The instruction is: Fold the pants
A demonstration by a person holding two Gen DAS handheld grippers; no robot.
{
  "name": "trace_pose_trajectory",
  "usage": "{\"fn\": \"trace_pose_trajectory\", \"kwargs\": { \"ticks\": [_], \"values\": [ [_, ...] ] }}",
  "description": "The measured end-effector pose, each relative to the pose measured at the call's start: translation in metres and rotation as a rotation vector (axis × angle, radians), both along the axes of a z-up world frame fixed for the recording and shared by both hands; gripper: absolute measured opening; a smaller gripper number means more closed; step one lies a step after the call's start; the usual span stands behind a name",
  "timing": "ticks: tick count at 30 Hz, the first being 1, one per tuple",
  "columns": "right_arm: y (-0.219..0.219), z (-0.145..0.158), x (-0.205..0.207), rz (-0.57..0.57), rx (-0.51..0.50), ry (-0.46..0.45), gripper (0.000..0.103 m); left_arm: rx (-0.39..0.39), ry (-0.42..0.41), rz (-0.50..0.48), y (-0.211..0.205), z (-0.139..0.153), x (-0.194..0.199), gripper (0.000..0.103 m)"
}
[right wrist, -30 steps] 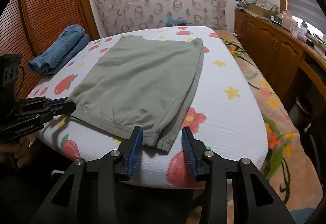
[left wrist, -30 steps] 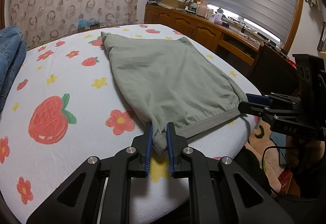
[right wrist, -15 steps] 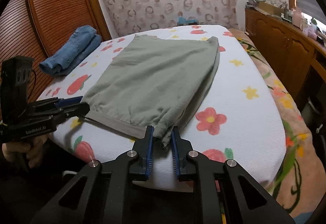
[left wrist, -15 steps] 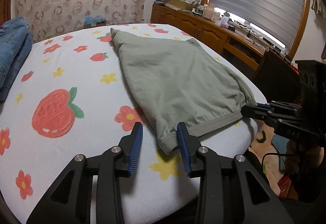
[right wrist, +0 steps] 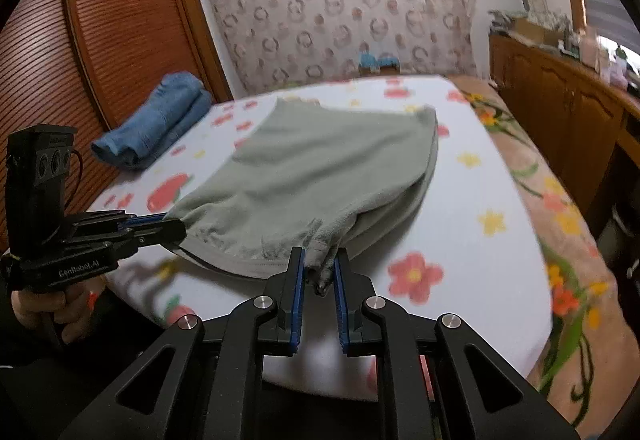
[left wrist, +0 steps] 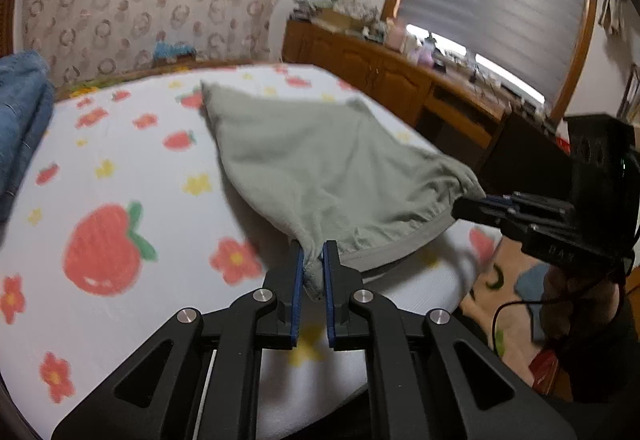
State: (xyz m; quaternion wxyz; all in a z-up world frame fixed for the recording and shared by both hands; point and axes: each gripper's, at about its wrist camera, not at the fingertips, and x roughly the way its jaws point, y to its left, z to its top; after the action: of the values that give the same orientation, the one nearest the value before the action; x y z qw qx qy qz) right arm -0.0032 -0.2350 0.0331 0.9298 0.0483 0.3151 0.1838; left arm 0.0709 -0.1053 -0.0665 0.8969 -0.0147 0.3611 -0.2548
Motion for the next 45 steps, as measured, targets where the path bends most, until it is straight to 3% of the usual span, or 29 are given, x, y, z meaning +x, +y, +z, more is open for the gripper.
{"fn": "trace_pose_trajectory", "kwargs": {
  "ticks": [8,13,28,45],
  "values": [
    [0.007,0.039,-0.009,0.034,-0.01,-0.106,0.014,-0.038,-0.114,0.024,0.009,0.053,-0.013,0.01],
    [0.012,0.056,-0.019,0.055,-0.021,-0.156,0.014,-0.034,-0.145,0.022,0.011,0.071,-0.017,0.01],
    [0.017,0.071,-0.042,0.104,-0.072,-0.272,0.014,-0.059,-0.255,0.035,0.028,0.12,-0.03,0.01],
    [0.037,0.114,-0.039,0.177,-0.105,-0.423,0.014,-0.069,-0.42,0.116,0.068,0.185,-0.035,0.01]
  ]
}}
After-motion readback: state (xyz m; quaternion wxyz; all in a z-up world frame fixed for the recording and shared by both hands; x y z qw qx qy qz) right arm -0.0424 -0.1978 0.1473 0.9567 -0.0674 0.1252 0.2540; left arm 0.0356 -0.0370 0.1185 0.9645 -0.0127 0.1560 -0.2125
